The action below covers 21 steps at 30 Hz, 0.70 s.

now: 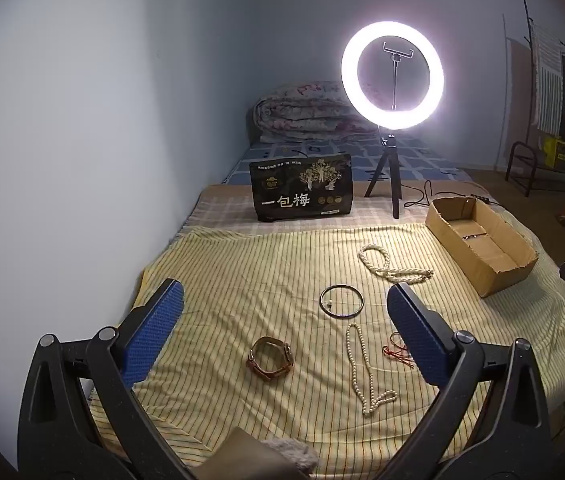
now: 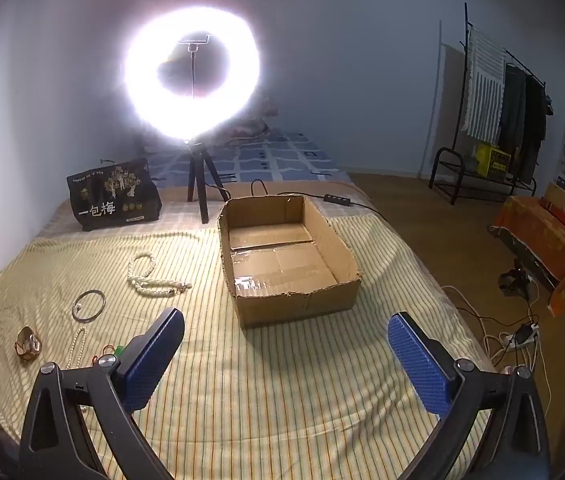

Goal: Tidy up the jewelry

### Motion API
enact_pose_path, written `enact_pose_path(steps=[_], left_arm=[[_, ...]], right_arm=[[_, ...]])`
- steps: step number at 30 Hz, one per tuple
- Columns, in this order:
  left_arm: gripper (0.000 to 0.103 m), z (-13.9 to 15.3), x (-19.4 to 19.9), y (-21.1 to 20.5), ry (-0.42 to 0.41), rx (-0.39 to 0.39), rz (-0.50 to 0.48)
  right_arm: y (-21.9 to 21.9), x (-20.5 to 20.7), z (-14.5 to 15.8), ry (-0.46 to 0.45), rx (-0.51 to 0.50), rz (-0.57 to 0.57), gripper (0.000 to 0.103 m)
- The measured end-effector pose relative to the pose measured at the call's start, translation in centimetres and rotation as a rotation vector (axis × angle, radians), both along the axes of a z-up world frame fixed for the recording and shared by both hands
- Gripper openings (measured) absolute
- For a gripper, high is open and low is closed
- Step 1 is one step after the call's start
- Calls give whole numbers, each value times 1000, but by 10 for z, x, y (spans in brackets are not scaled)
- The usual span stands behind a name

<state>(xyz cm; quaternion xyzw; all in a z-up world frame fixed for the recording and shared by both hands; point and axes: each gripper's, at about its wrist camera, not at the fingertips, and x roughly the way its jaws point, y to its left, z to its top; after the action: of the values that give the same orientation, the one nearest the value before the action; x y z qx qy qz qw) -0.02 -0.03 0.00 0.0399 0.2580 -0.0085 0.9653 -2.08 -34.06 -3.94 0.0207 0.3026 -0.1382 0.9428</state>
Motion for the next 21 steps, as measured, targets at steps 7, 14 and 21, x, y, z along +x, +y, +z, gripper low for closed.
enact_pose_path(steps=[7, 14, 21], left_arm=[[103, 1, -2, -4, -1, -6, -5], [103, 2, 2, 2, 0, -19, -1], [103, 4, -3, 1, -23, -23, 7]], right_arm=[[-1, -1, 1, -5, -2, 1, 103], [-2, -5, 5, -12, -5, 5, 103], [1, -6, 8, -20, -13, 10, 103]])
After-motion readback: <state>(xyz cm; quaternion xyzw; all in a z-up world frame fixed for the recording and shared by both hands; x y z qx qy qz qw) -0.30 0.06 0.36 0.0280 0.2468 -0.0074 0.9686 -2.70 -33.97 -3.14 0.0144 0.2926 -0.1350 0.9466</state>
